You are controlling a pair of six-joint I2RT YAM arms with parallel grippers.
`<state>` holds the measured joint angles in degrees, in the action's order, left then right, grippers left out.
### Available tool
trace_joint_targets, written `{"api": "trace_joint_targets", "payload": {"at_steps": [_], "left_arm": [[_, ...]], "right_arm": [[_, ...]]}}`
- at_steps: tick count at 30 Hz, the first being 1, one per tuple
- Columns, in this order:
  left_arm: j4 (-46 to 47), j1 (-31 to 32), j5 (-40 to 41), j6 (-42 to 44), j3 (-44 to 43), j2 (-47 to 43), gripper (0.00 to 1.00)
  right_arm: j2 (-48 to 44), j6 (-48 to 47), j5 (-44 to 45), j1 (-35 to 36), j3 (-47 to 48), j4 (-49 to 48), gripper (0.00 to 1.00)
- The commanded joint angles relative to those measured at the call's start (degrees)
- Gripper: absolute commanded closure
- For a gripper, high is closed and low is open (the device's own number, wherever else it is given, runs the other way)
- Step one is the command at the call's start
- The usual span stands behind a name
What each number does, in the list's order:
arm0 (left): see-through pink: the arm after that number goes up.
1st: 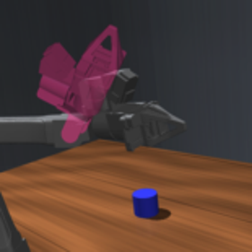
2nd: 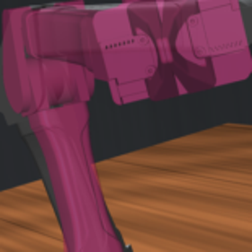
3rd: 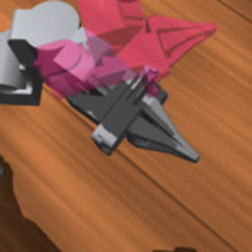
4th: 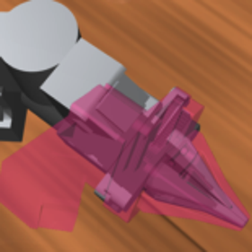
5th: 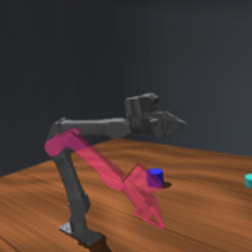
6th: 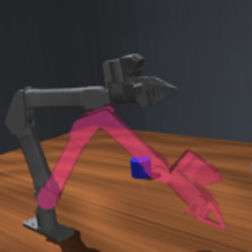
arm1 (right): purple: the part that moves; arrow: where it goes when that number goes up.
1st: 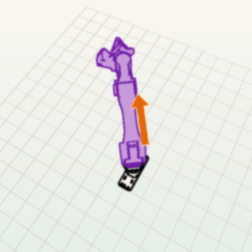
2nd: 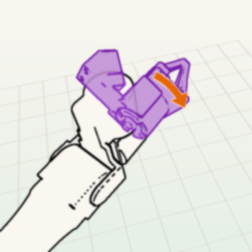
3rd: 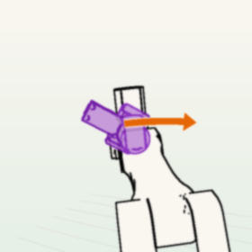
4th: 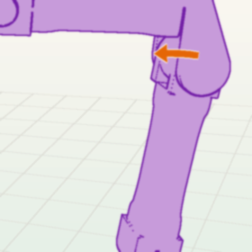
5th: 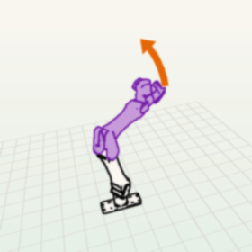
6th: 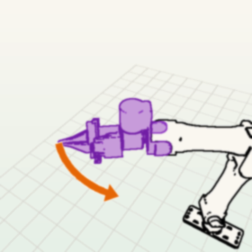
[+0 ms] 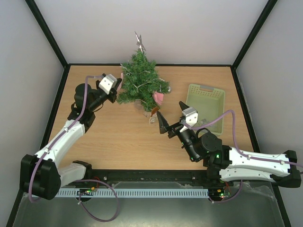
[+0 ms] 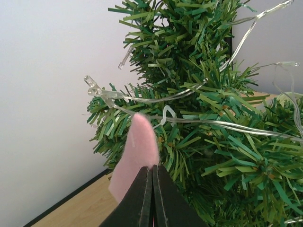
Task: Decorate the small christmas tree
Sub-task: Hang the decoration item on the Christmas tree.
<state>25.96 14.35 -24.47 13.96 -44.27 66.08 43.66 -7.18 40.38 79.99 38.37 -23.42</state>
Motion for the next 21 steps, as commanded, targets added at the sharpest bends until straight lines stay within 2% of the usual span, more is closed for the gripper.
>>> {"api": "trace_joint_targets", "payload": {"at_steps": [1, 12, 18, 21], "left_arm": [[-1.3, 0.3, -0.4, 0.9, -0.9, -2.0, 0.98], [-9.4, 0.2, -1.2, 0.5, -2.4, -2.7, 0.98], [-17.7, 0.3, -0.3, -3.2, -7.0, -0.8, 0.97], [-20.8, 0.3, -0.6, -5.1, -8.1, -1.0, 0.93]], "right_arm": [[-0.8, -0.6, -0.2, 0.4, -0.6, -0.5, 0.02], [-1.5, -0.1, -0.4, 0.4, -1.1, -0.1, 0.02], [-1.8, -0.1, -0.2, 0.4, -1.2, 0.4, 0.02], [-2.6, 0.2, 0.3, 0.4, -1.6, 1.2, 0.02]]}}
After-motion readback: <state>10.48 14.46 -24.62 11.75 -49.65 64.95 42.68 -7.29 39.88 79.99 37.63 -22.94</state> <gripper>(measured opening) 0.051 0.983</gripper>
